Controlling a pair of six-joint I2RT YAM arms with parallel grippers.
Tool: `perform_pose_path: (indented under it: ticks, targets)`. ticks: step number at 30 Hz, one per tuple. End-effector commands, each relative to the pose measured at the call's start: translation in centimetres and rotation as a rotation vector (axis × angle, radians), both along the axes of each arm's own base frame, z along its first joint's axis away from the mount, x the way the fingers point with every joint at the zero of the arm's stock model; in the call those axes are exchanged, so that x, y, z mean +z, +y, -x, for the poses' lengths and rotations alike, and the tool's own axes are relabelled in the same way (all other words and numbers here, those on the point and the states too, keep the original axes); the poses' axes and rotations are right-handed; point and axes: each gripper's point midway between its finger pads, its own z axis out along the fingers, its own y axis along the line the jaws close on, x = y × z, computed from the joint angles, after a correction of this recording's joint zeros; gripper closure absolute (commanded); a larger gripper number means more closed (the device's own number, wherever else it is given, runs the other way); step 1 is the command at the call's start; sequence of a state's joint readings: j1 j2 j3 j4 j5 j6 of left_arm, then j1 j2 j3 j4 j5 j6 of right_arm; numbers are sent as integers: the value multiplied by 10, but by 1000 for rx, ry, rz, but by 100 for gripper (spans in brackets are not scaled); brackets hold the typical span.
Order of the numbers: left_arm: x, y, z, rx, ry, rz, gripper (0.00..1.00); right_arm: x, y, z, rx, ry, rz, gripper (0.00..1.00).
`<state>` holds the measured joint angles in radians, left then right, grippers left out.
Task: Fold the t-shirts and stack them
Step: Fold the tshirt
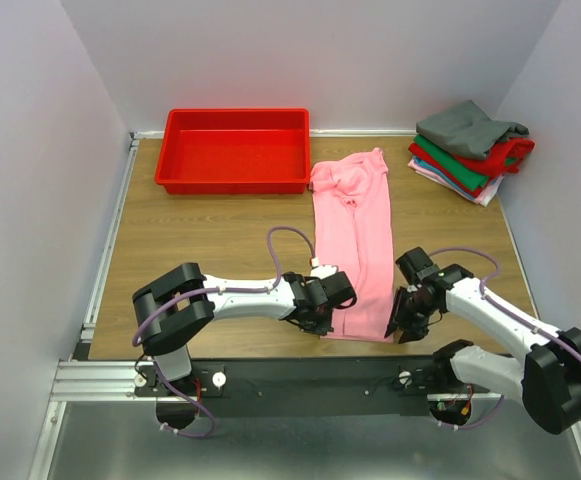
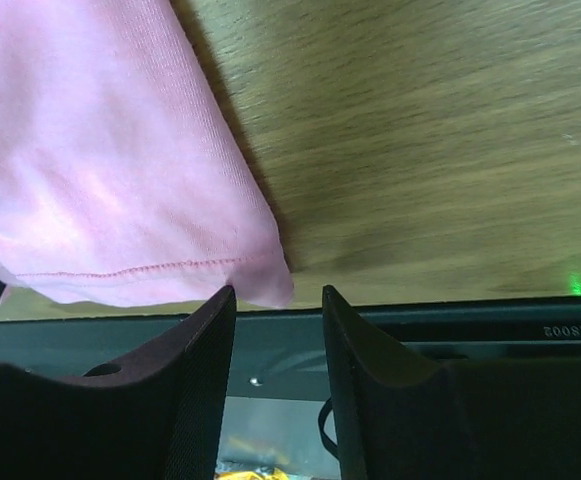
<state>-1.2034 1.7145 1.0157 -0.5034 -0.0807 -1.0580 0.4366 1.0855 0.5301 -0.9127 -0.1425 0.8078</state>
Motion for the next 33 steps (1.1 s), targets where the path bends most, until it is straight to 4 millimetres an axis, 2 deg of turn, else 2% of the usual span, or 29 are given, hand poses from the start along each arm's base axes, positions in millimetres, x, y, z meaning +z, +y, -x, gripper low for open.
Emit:
perform_pose_path:
  ticks: [1, 4, 8, 15, 18, 21, 22, 27, 33]
  targets:
    - [2, 8, -5, 15, -25, -12, 100, -8, 7, 3, -1, 10, -32, 54]
    - [2, 8, -5, 15, -23, -11, 100, -14, 9, 5, 3, 17, -40, 55]
    - [3, 5, -4, 11, -23, 8, 100, -21, 9, 3, 5, 0, -43, 64]
    - [10, 3, -1, -9, -29, 64, 100, -19, 12, -1, 42, -22, -61, 91]
    - [21, -3, -1, -38, -42, 95, 100, -2, 19, -10, 55, -53, -92, 98]
    - [34, -12, 1, -67, -61, 123, 100, 14, 17, -11, 65, -61, -84, 98]
    - [38, -13, 2, -80, -61, 127, 100, 26, 20, -19, 70, -92, -90, 98]
    - [56, -18, 13, -130, -57, 144, 100, 56, 14, -18, 83, -84, -56, 98]
    - [65, -19, 35, -207, -4, 161, 100, 85, 10, -15, 68, -100, -48, 98]
